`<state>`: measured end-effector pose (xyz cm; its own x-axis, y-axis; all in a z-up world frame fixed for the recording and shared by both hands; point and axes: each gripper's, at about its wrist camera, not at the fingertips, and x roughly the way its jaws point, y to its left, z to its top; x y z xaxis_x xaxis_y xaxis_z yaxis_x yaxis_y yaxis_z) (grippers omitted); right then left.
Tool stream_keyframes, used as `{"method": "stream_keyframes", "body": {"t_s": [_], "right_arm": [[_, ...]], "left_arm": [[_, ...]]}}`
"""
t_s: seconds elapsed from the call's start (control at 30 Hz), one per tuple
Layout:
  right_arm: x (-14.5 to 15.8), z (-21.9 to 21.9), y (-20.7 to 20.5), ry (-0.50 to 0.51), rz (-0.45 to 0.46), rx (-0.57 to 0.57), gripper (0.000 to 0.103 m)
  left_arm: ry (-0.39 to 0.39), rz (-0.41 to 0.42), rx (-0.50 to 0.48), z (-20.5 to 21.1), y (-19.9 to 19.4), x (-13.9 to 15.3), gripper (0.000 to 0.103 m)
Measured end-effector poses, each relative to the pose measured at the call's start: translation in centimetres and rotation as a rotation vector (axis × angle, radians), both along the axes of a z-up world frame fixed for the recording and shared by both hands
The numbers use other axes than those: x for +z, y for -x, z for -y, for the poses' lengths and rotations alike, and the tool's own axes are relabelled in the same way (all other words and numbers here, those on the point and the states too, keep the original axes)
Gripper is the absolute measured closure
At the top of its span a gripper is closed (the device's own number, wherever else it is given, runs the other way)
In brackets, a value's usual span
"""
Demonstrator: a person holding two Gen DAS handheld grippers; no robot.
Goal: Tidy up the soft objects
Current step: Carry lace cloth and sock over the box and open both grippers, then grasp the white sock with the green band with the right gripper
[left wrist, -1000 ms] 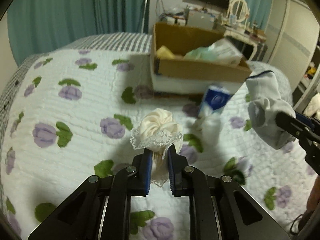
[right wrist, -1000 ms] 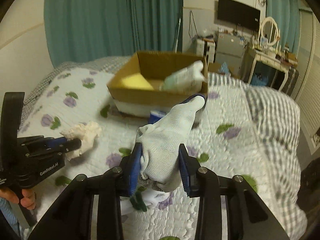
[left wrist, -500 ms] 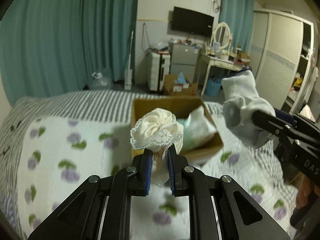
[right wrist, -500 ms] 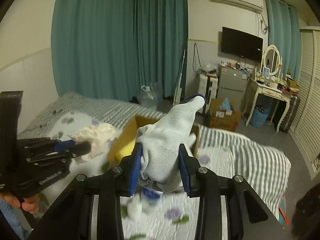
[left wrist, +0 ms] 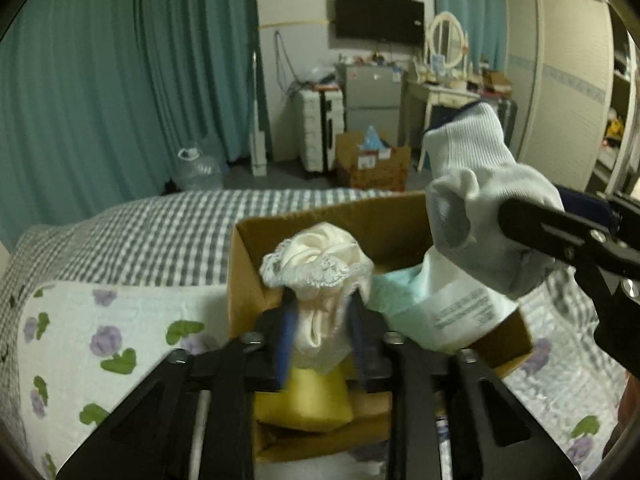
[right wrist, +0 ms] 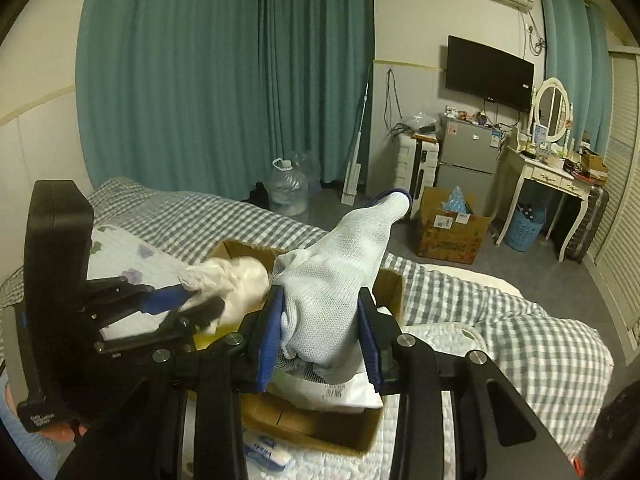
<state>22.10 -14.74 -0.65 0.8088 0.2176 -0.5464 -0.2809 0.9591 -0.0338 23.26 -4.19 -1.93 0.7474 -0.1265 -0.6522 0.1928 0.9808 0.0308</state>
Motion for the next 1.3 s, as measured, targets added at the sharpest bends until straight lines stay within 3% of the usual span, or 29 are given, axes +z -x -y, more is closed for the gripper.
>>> {"method": "stream_keyframes", "body": {"t_s": [0.03, 0.1, 0.17, 0.27, 0.4, 0.67, 0.8, 0.9, 1.1, 1.3], "right_arm": [[-0.3, 0.0, -0.3, -0.004, -0.001, -0.002, 0.067], [-0.9, 0.0, -1.0, -0.006, -0.007, -0.007, 0.066], [-1.4, -0.1, -1.5, -0.022, -0.017, 0.003, 0.061], [-1.2, 0.7, -1.3, -0.044, -0.007, -0.038, 0.024], [0.5, 2.1, 0.4, -0.087, 0.004, -0.066, 0.023], [6.8, 2.6, 8.7, 0.010, 0.054, -0.122, 0.019], [9.5, 2.5, 13.7, 0.070, 0.061, -0.149, 0.007], [9.8, 2.3, 16.3, 0.109, 0.022, -0.157, 0.005], [5.7, 1.9, 20.2, 0.093, -0.058, -0.138, 0.004], [-4.3, 0.8, 21.3, 0.099, -0.170, -0.127, 0.004]], "left_arm": [[0.002, -0.001, 0.004, -0.1, 0.0, -0.4, 0.050], [0.009, 0.003, 0.016, -0.5, 0.1, -0.8, 0.040], [0.017, 0.003, 0.025, -0.8, 0.2, -1.0, 0.040], [0.039, -0.002, 0.023, -1.2, 0.9, -0.6, 0.040], [0.040, 0.019, 0.024, -1.8, 2.9, 1.1, 0.039], [0.047, 0.081, 0.014, -3.7, 10.5, 6.4, 0.029], [0.036, 0.122, 0.020, -4.5, 14.4, 8.7, 0.011], [0.032, 0.141, 0.013, -5.2, 17.4, 9.3, 0.004], [0.042, 0.090, 0.006, -5.8, 21.2, 6.0, 0.003], [0.058, -0.036, 0.032, -5.6, 22.4, -2.4, 0.003]]}}
